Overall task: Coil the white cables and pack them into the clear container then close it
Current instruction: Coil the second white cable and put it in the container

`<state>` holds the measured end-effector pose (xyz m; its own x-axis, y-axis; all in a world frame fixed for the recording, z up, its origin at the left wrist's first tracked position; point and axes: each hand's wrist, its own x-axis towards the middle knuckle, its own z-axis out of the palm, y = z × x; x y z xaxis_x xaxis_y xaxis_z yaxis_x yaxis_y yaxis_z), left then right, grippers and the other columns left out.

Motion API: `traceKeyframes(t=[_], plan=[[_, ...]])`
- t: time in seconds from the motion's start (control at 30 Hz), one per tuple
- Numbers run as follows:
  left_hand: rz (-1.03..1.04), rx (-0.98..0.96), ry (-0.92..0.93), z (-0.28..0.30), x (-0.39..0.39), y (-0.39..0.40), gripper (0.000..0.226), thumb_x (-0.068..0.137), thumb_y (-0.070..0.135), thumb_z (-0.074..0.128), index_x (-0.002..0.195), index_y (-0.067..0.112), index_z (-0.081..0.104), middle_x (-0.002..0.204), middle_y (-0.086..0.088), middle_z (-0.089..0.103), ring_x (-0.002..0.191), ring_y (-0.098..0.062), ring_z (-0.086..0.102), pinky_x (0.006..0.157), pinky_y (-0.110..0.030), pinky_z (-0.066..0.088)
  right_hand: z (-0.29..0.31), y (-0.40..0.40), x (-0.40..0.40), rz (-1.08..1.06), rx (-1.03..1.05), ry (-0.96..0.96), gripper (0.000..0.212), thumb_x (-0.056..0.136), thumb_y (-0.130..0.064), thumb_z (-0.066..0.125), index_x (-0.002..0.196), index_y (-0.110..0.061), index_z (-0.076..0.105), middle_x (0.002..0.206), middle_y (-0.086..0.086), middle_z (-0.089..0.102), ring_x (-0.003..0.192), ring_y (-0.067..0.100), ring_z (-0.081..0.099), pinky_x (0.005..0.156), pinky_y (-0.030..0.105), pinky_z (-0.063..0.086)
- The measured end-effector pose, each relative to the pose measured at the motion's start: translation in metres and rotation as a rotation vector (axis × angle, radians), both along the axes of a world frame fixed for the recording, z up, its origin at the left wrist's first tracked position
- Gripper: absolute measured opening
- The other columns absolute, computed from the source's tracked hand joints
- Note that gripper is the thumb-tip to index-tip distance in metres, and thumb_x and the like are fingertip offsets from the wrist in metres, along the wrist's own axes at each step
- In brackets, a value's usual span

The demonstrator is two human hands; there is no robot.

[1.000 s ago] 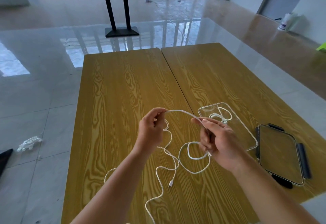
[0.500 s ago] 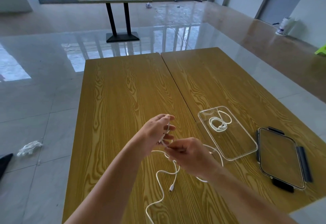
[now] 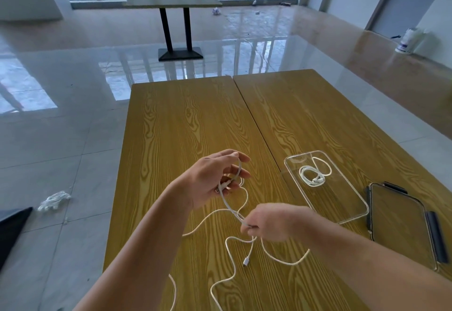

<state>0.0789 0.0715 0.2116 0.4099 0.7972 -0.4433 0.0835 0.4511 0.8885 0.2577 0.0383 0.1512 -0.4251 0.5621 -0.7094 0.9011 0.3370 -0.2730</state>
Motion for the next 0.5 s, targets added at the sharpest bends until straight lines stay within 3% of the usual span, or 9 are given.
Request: traceKeyframes(t=[0.1, 0.23, 0.37, 0.5], plan=[[-0.023, 0.032, 0.055, -0.002, -0.006, -0.005, 0.031, 0.105, 0.032, 0.041, 0.109, 0.016, 0.068, 0.102, -0.011, 0.072, 0.073, -0.019, 0.058, 0.060, -0.029, 0.044, 0.005, 0.016, -0.004, 0.024, 0.121, -0.148, 0.029, 0.104, -0.022, 0.039, 0.108, -0.007, 0.064, 0.092, 0.004, 0.064, 0.077, 0.017, 0.059, 0.077, 0.034, 0.054], [0.091, 0.076, 0.114, -0.011, -0.007, -0.010, 0.042, 0.105, 0.045, 0.035, 0.101, 0.016, 0.066, 0.092, -0.007, 0.071, 0.067, -0.016, 0.057, 0.059, -0.029, 0.042, 0.012, 0.030, 0.001, -0.071, 0.280, -0.176, 0.024, 0.103, -0.023, 0.044, 0.090, -0.015, 0.062, 0.079, 0.000, 0.059, 0.068, 0.015, 0.056, 0.066, 0.029, 0.053], [0.219, 0.181, 0.192, -0.028, -0.009, -0.013, 0.031, 0.106, 0.034, 0.038, 0.096, 0.020, 0.064, 0.088, -0.003, 0.067, 0.065, -0.012, 0.056, 0.057, -0.023, 0.043, 0.020, 0.030, 0.012, -0.372, 0.254, 0.127, 0.033, 0.101, -0.023, 0.049, 0.069, -0.017, 0.053, 0.066, 0.000, 0.055, 0.054, 0.014, 0.049, 0.052, 0.027, 0.042], [0.417, 0.170, 0.089, -0.045, -0.011, -0.017, 0.034, 0.107, 0.029, 0.034, 0.098, 0.019, 0.065, 0.087, -0.007, 0.067, 0.073, -0.015, 0.060, 0.068, -0.028, 0.050, 0.030, 0.014, 0.008, -0.660, 0.164, 0.615, 0.027, 0.103, -0.031, 0.050, 0.094, -0.016, 0.070, 0.054, -0.004, 0.050, 0.044, 0.007, 0.042, 0.048, 0.025, 0.038]])
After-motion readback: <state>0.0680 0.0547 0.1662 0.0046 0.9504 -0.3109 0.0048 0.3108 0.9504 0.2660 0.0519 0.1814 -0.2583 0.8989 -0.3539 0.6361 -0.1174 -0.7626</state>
